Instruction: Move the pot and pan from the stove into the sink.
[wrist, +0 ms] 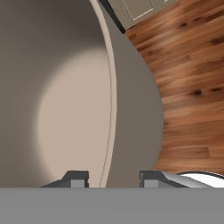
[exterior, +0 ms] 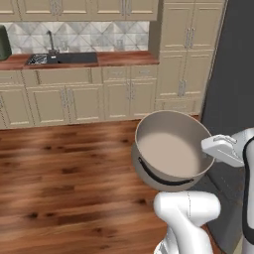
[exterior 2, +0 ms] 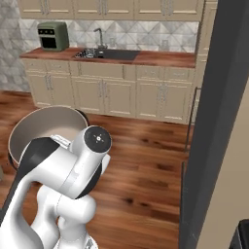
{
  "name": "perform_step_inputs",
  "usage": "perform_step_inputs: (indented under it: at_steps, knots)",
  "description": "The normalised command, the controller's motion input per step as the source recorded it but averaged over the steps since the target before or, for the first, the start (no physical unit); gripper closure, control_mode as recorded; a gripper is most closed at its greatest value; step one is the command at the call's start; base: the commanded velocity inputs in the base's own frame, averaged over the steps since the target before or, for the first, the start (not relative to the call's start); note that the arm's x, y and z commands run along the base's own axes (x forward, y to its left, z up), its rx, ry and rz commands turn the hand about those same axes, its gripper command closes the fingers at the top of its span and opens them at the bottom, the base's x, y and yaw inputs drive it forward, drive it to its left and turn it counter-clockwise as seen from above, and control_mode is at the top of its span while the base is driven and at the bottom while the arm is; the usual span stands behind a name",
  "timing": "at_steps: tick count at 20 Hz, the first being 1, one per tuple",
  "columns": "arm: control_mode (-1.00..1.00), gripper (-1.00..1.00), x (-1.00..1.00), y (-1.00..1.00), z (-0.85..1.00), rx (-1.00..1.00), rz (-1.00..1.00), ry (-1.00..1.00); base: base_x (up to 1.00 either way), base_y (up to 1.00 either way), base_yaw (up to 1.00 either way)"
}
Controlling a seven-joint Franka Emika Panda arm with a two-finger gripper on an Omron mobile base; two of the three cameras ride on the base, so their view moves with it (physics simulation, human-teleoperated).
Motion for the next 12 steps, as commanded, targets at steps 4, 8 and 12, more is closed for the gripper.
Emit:
perform_step_inputs:
  at_steps: [4, 8, 12]
  knots:
    - [1.00, 1.00, 0.00, 0.00, 0.00, 0.00, 0.00, 0.00, -0.02, 0.00, 0.14]
    - [1.00, 1.00, 0.00, 0.00, 0.00, 0.00, 0.00, 0.00, 0.00, 0.04, 0.00]
    - [1.00, 1.00, 0.00, 0.00, 0.00, 0.00, 0.00, 0.00, 0.00, 0.66, -0.07]
